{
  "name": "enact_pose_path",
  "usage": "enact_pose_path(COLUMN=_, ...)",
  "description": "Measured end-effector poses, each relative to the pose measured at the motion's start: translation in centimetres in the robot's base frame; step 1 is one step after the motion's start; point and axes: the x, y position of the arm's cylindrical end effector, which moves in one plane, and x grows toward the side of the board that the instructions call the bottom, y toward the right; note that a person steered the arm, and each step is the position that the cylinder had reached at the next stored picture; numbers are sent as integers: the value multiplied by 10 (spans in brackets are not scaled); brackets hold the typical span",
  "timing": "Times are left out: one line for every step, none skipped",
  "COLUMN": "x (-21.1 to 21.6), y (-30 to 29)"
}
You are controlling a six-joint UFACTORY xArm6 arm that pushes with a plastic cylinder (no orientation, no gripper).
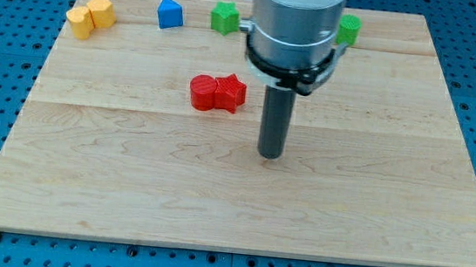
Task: Move the blue cube down a bit
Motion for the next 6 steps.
enact_pose_path(x=-3, y=33)
enact_pose_path(x=-2, y=44)
enact_pose_path(x=1, y=44)
enact_pose_path(x=1, y=44)
enact_pose_path(x=-3, y=45)
enact_pose_path(x=-20, y=37)
